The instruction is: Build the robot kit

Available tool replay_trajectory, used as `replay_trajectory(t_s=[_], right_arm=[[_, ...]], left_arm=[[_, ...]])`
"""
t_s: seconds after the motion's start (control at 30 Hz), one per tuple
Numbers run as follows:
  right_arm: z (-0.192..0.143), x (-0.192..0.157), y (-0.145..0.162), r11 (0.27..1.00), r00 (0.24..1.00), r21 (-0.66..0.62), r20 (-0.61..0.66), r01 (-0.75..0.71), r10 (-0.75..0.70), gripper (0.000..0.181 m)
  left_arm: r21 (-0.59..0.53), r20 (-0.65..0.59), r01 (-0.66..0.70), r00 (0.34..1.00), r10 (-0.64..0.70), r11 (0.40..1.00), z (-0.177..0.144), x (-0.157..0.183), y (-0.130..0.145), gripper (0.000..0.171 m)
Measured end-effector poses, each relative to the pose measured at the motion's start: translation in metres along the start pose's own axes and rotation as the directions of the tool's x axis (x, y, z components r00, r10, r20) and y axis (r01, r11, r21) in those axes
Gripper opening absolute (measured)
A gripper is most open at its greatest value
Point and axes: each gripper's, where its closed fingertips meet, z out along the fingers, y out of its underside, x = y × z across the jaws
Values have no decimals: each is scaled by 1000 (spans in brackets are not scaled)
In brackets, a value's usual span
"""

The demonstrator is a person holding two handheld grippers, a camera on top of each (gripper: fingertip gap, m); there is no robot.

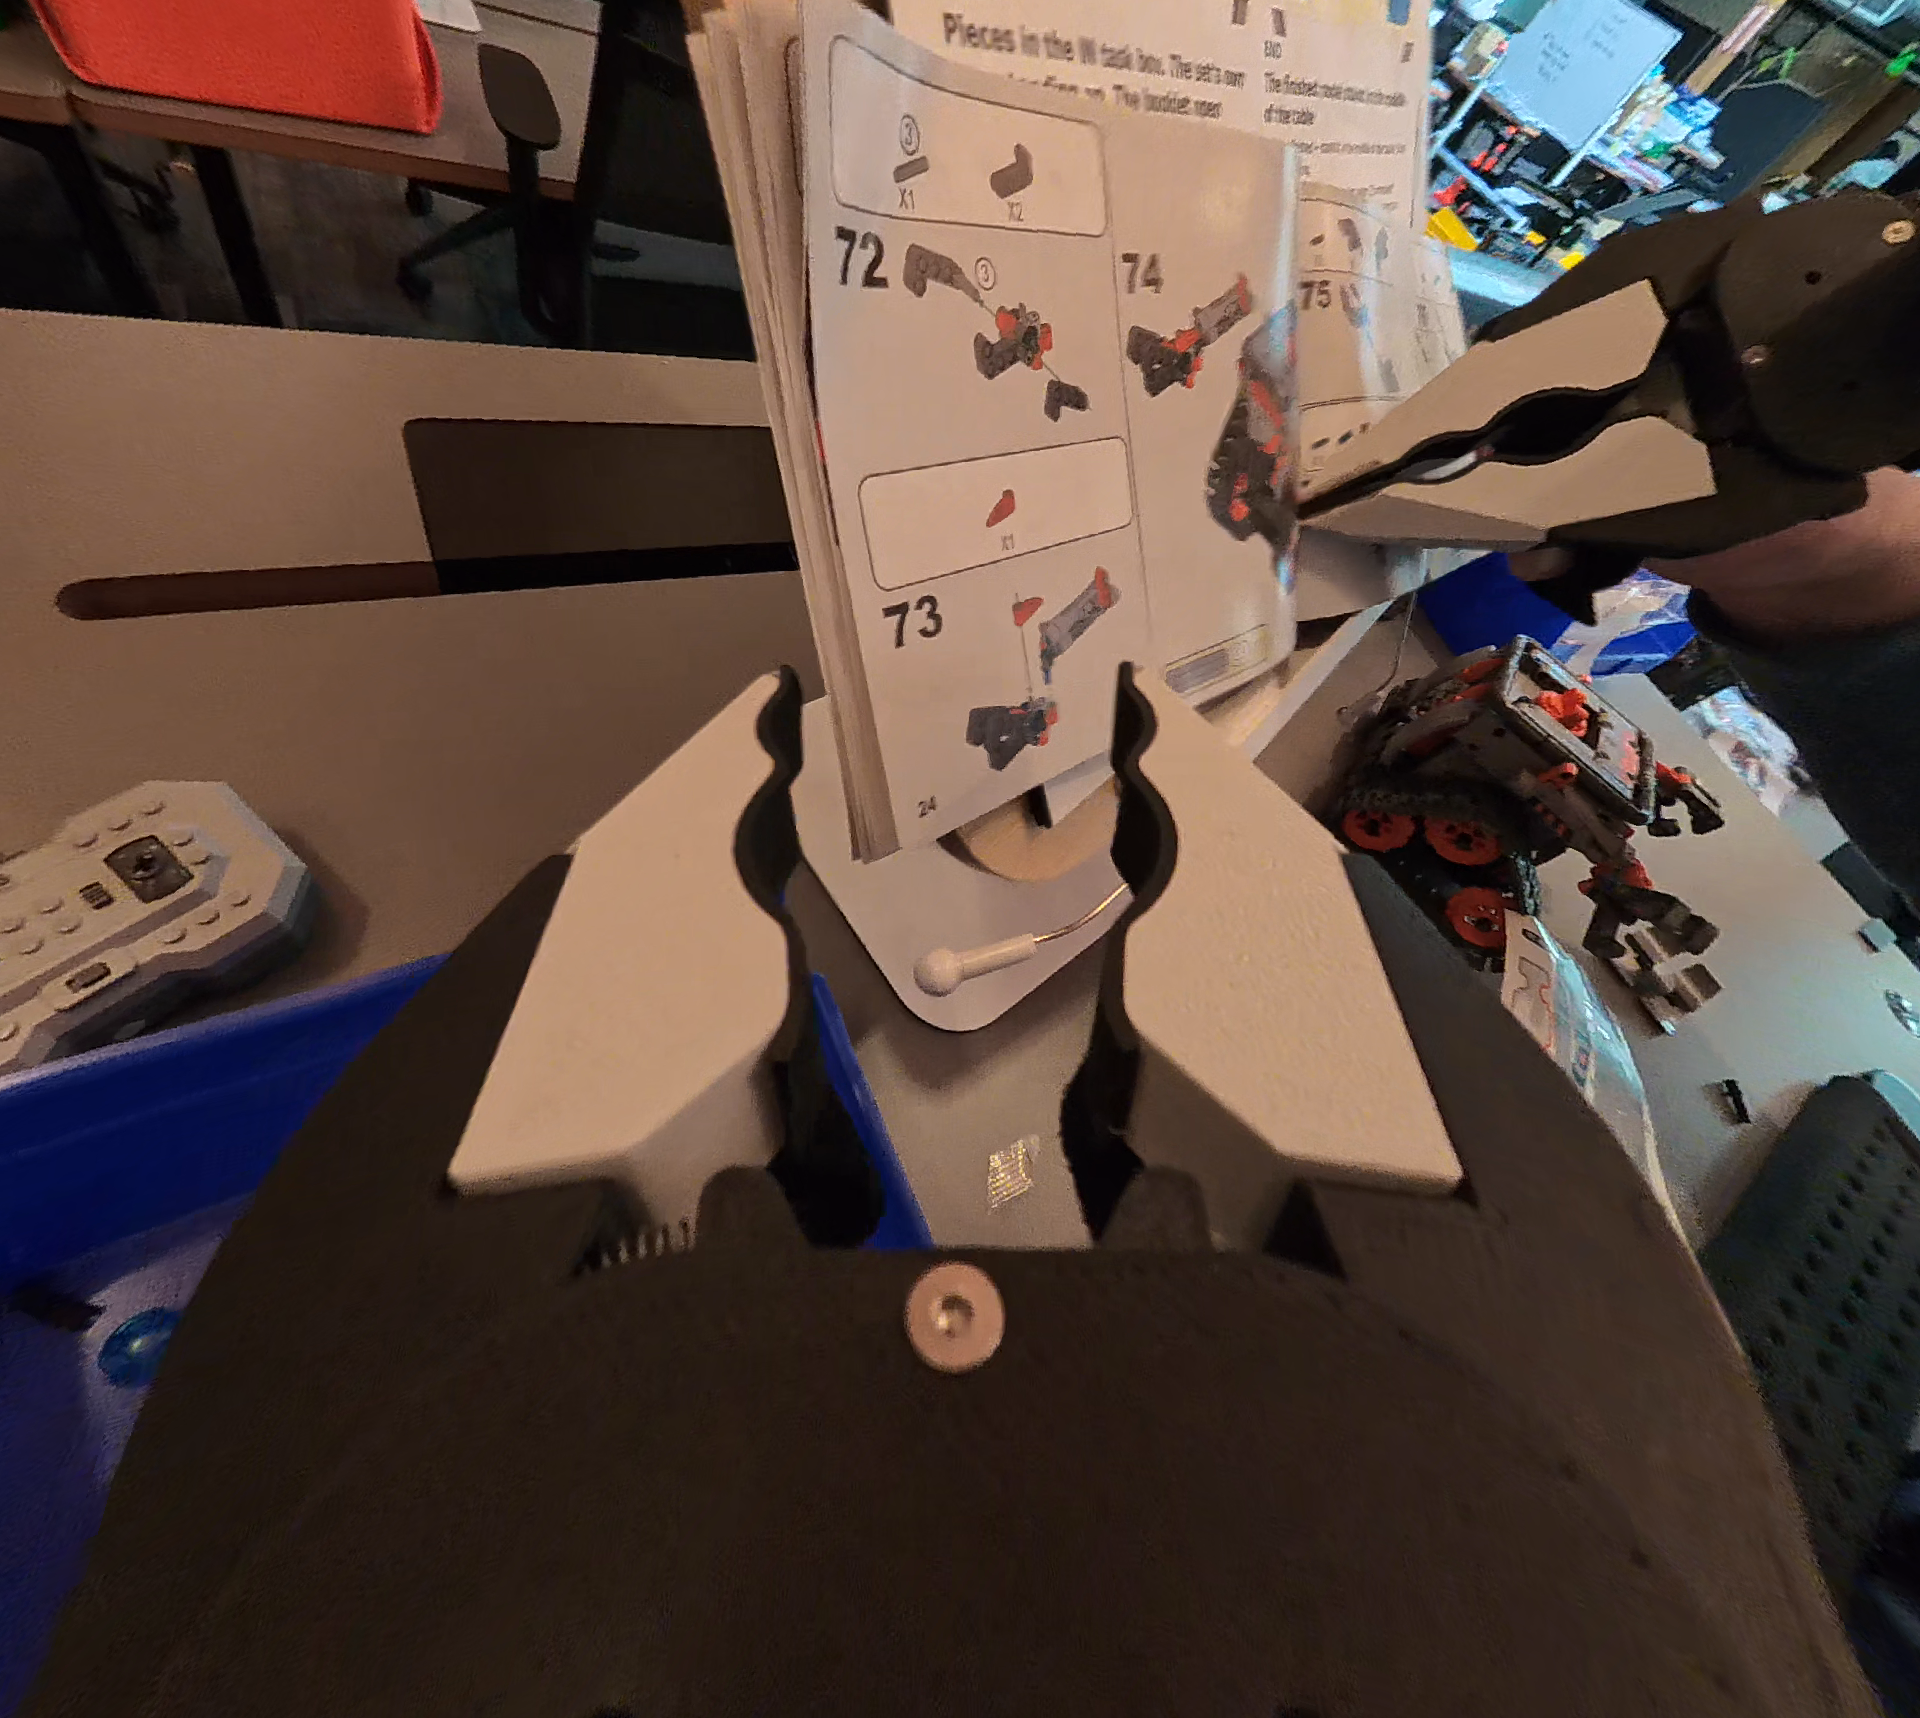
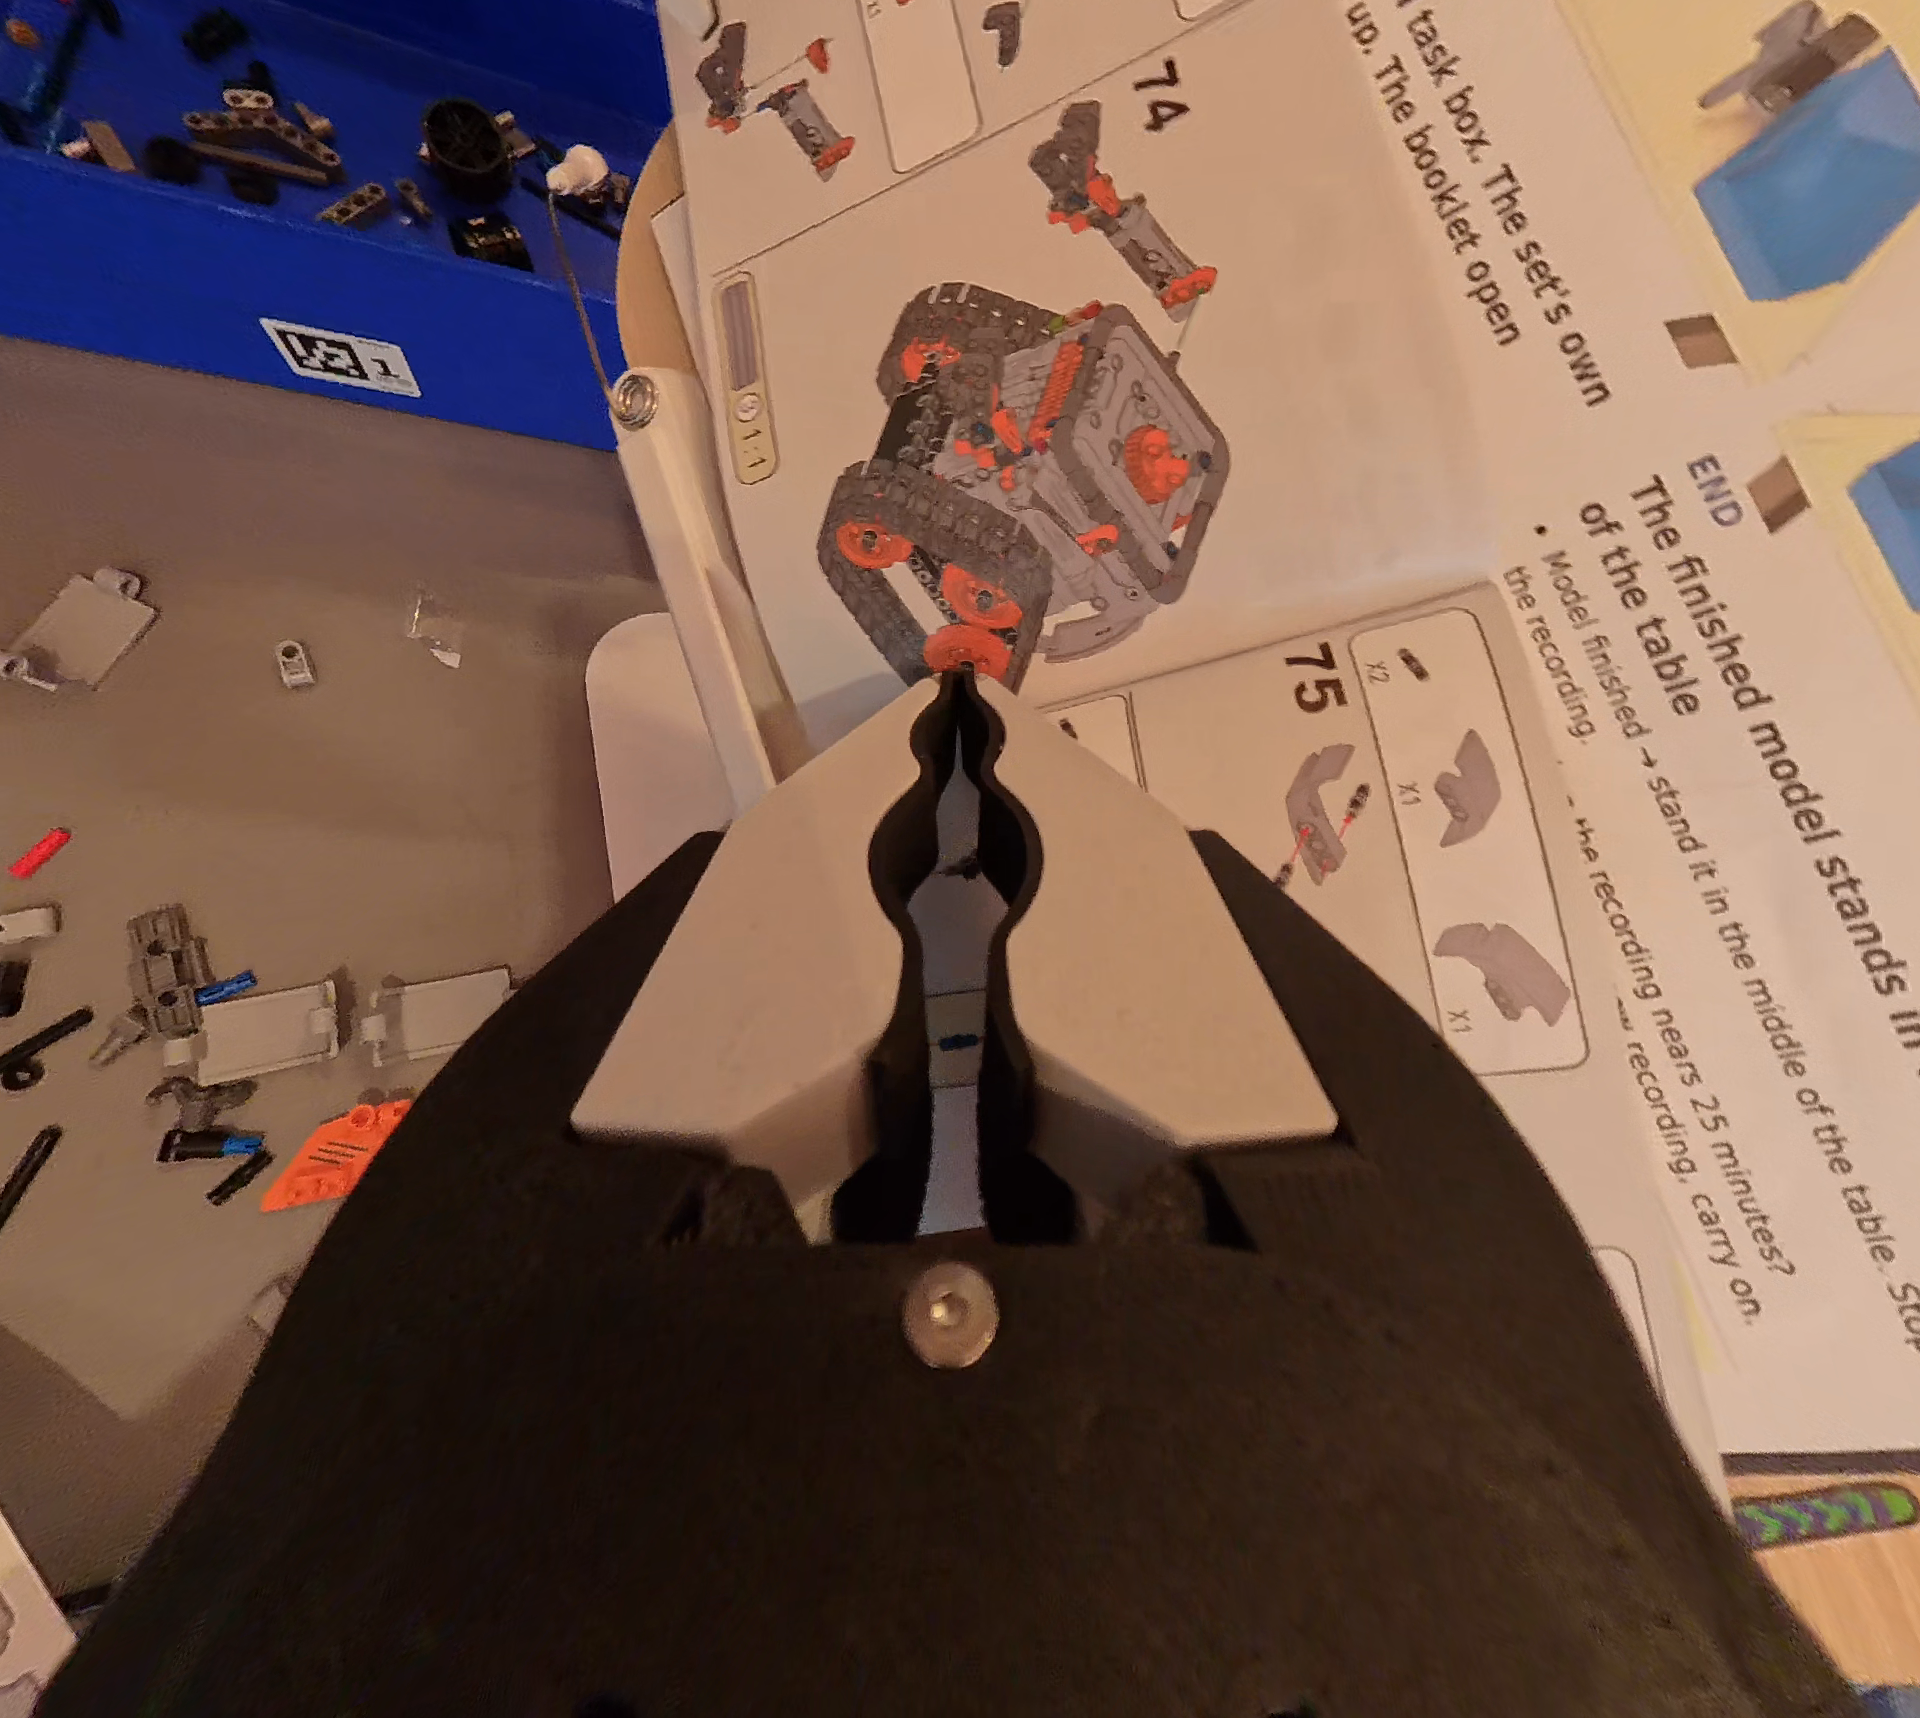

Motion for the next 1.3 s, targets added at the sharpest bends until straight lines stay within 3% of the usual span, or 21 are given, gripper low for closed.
replay_trajectory(t_s=[0.17, 0.27, 0.47, 0.57, 0.67, 0.77, 0.83, 0.93, 1.0, 1.13, 1.23, 1.3], right_arm=[[0, -4, -2, 999, 999, 8, 0, 34, -34, 0], [-2, -3, -3, 1000, 1000, 22, -6, 15, -15, 0], [-10, 5, 3, 995, 996, 53, -14, -88, 88, 0], [-16, 11, 8, 981, 984, 72, 4, -178, 179, 0], [-20, 12, 9, 952, 957, 114, 83, -285, 277, 0], [-26, 14, 11, 927, 933, 141, 141, -349, 330, 0], [-31, 16, 15, 910, 917, 156, 170, -385, 359, 0], [-37, 18, 23, 894, 902, 173, 209, -414, 377, 0], [-40, 19, 25, 881, 892, 191, 228, -434, 390, 7], [-40, 18, 26, 888, 896, 189, 248, -418, 369, 29], [-40, 18, 26, 887, 892, 193, 271, -419, 362, 27], [-40, 17, 25, 889, 890, 194, 287, -415, 353, 26]], left_arm=[[-17, -43, 6, 999, -7, 1000, -2, 4, 6, 32], [35, -78, -18, 997, 20, 999, -9, 11, -3, 0], [189, -281, -89, 949, 141, 978, -30, 73, -33, 0], [245, -426, -161, 868, 256, 956, -30, 140, -47, 0], [265, -529, -254, 769, 360, 930, -8, 211, -46, 8], [219, -668, -298, 649, 365, 929, 23, 259, -24, 22], [160, -680, -325, 648, 343, 932, 45, 263, -9, 39], [91, -684, -353, 658, 316, 931, 64, 250, 8, 37], [85, -606, -384, 713, 354, 919, 79, 232, 10, 38], [73, -612, -410, 701, 365, 909, 89, 233, 18, 33], [64, -570, -493, 695, 437, 868, 94, 230, 26, 24], [63, -584, -484, 691, 425, 873, 95, 234, 27, 26]])
